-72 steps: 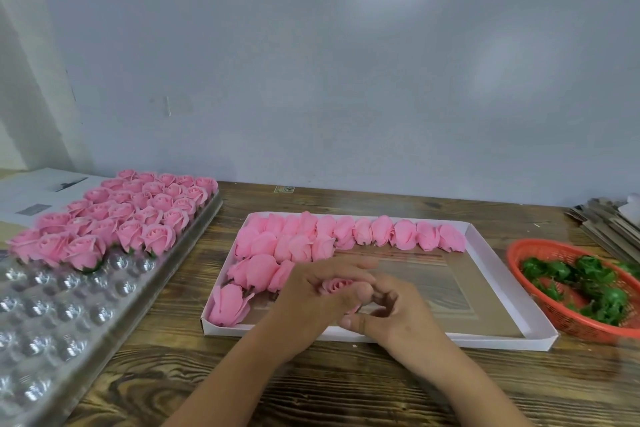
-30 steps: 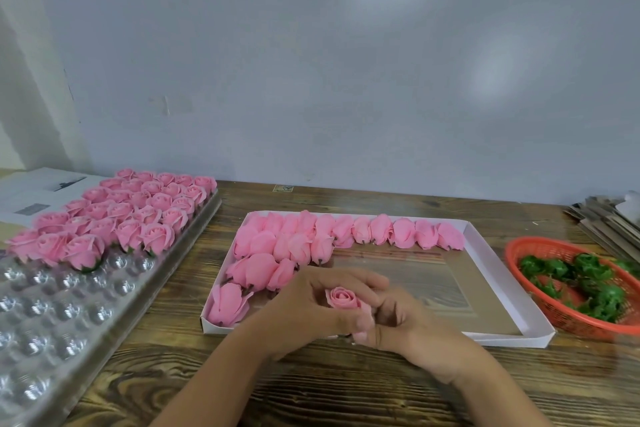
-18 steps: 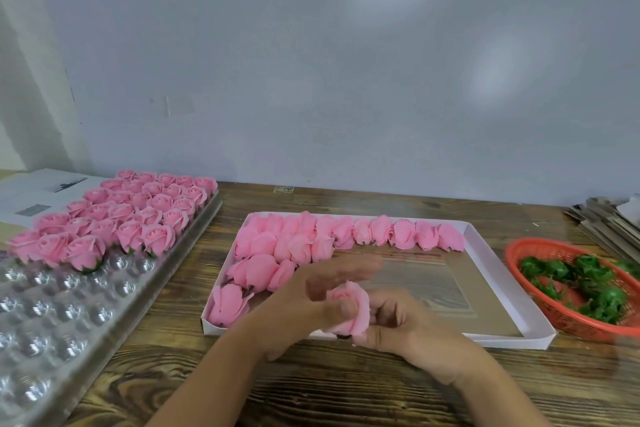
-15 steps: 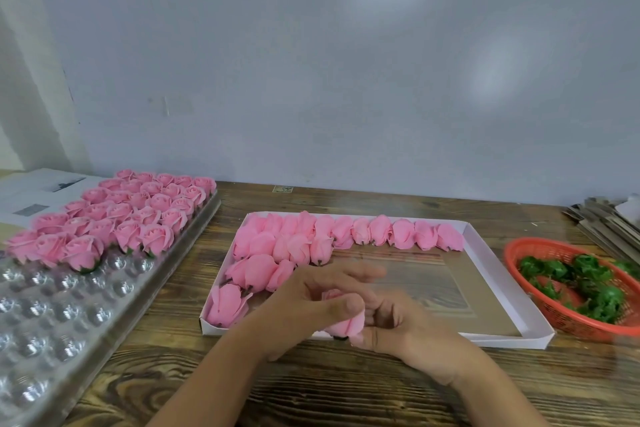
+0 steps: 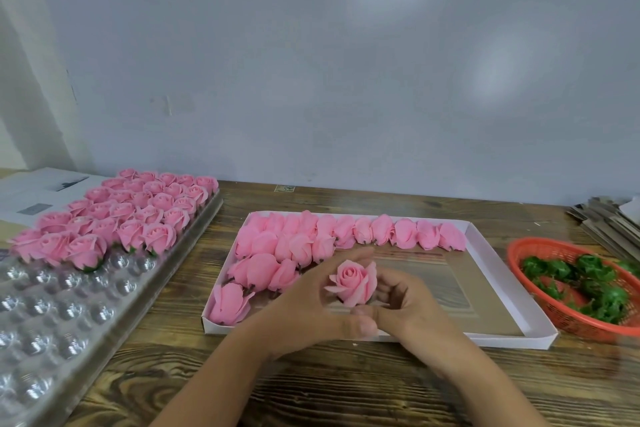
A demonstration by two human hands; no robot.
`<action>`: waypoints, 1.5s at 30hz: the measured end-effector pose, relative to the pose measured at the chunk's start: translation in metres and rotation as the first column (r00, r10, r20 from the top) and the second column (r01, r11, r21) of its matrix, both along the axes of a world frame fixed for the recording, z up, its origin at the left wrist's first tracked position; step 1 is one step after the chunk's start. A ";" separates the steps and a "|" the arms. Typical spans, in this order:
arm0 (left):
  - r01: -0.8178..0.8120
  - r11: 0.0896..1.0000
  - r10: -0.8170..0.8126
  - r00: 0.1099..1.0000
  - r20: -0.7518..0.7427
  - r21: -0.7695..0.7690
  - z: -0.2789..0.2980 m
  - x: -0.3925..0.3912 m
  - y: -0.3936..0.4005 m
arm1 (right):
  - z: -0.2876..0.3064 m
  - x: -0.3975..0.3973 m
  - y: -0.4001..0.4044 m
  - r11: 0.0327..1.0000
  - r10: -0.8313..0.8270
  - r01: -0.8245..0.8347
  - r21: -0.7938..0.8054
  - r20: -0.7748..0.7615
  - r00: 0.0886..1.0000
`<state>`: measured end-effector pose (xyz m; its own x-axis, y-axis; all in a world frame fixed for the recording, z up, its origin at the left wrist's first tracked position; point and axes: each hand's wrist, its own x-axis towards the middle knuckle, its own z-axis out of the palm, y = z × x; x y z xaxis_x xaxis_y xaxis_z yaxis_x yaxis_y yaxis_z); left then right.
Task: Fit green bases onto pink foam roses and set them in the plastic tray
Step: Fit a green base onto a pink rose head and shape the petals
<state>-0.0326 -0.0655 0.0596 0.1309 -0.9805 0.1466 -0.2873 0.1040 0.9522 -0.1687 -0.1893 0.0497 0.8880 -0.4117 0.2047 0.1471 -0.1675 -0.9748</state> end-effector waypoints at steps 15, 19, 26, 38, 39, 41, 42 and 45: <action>-0.081 0.996 0.081 0.996 0.027 -0.030 -0.010 -0.005 -0.008 | -0.006 0.001 0.002 0.999 -0.035 0.035 -0.036 0.023 0.999; -0.132 0.991 0.132 0.991 -0.007 -0.007 -0.009 -0.002 -0.008 | -0.007 0.005 0.000 0.991 -0.133 0.129 0.043 0.096 0.986; -0.277 0.955 0.276 0.961 -0.027 -0.108 -0.014 0.003 -0.010 | -0.010 0.006 -0.004 0.966 -0.250 0.258 -0.038 0.136 0.959; -0.541 0.837 0.540 0.841 -0.033 -0.086 0.004 0.034 0.022 | -0.021 0.010 -0.011 0.939 -0.332 0.339 -0.065 0.096 0.938; -0.595 0.801 0.594 0.804 -0.045 -0.065 0.009 0.045 0.033 | -0.022 0.010 -0.012 0.937 -0.337 0.343 -0.060 0.097 0.936; -0.682 0.730 0.681 0.731 -0.044 -0.035 0.016 0.068 0.055 | -0.025 0.010 -0.015 0.935 -0.345 0.352 -0.055 0.097 0.933; -0.719 0.694 0.719 0.694 -0.009 -0.026 0.018 0.081 0.068 | -0.025 0.010 -0.016 0.933 -0.349 0.355 -0.056 0.096 0.932; -0.808 0.589 0.797 0.574 0.187 -0.029 0.024 0.126 0.109 | -0.026 0.011 -0.016 0.931 -0.354 0.360 -0.064 0.096 0.930</action>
